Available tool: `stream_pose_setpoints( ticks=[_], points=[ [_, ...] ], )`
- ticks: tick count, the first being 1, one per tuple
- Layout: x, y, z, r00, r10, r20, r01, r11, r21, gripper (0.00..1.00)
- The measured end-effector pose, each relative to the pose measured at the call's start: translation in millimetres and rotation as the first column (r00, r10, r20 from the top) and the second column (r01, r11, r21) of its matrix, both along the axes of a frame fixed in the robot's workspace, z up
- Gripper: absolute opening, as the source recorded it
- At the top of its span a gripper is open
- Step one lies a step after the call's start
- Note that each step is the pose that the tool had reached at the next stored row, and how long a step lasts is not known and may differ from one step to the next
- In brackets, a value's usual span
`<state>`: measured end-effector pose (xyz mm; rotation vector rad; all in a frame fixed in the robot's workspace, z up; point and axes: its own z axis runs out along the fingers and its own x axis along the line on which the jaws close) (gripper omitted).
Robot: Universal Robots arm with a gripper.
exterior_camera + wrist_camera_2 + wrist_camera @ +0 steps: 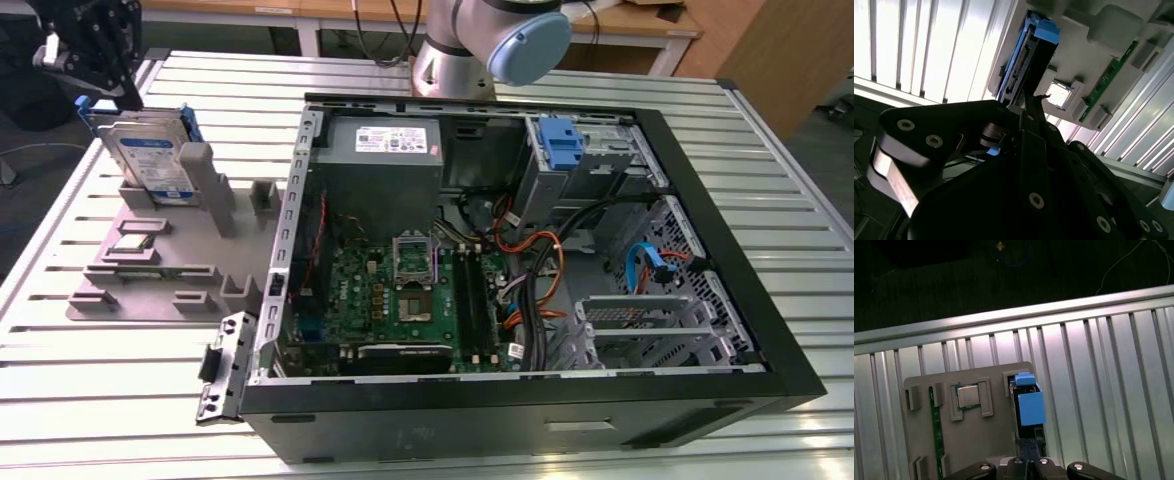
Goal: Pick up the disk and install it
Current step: 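Pick up the disk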
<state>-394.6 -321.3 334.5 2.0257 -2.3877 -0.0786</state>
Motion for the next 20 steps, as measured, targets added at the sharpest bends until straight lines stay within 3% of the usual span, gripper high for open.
stream_pose_setpoints(
  ticks=[3, 6, 18, 20],
  points=[
    [0.0, 0.1, -0.2, 0.9995, 0.031, -0.0002, -0.031, 0.9995, 0.0017, 0.11],
    [0.3, 0.1, -0.4, 0.9986, 0.052, 0.0006, -0.052, 0.9985, 0.0138, 0.11],
    [0.5, 0.1, -0.3, 0.9986, 0.053, 0.0006, -0.053, 0.9985, 0.0157, 0.11],
    [0.5, 0.1, -0.3, 0.9986, 0.053, 0.0006, -0.053, 0.9985, 0.0158, 0.17]
  ],
)
